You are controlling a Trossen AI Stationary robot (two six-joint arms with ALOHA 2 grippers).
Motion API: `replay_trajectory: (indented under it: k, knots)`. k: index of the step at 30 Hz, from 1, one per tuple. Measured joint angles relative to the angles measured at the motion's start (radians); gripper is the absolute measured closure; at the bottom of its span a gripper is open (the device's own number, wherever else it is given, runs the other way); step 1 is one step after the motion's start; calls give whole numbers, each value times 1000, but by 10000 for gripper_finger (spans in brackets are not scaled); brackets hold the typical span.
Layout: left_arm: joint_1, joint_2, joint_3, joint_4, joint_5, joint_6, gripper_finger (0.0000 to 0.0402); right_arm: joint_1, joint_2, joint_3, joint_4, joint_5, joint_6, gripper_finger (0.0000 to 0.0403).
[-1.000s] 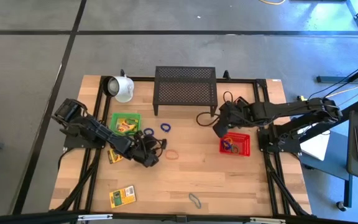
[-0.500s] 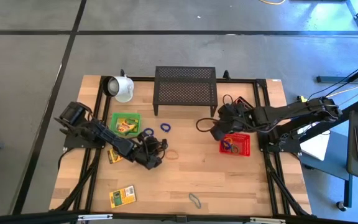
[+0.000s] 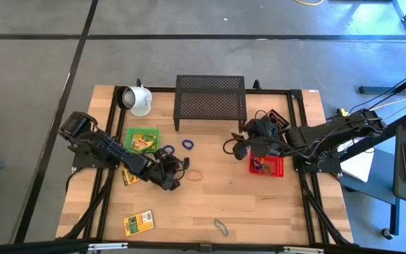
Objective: Pick & Place Office Desk Supplies
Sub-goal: Put the orange rubber band into the black bin
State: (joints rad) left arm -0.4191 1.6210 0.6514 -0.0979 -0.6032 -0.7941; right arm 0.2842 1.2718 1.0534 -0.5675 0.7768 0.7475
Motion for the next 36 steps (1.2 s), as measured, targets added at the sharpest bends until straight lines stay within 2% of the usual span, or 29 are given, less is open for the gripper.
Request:
replay_trajectory:
  k: [5,13,19,23,31,36]
  knots:
    - [-18,-79,2,13,-48,43,400,37,58,0,175,104,-80,207]
    - [-93,-193,3,71,-189,141,400,45,204,0,440,74,-226,207]
    - [-152,-227,4,248,-356,381,400,44,297,0,578,-61,-323,207]
    - [-169,-227,4,408,-424,566,399,44,327,0,687,-160,-445,207]
    - [-170,-227,5,691,-452,841,399,44,370,0,858,-476,-630,207]
    - [-170,-225,5,792,-447,931,399,44,399,0,938,-528,-668,207]
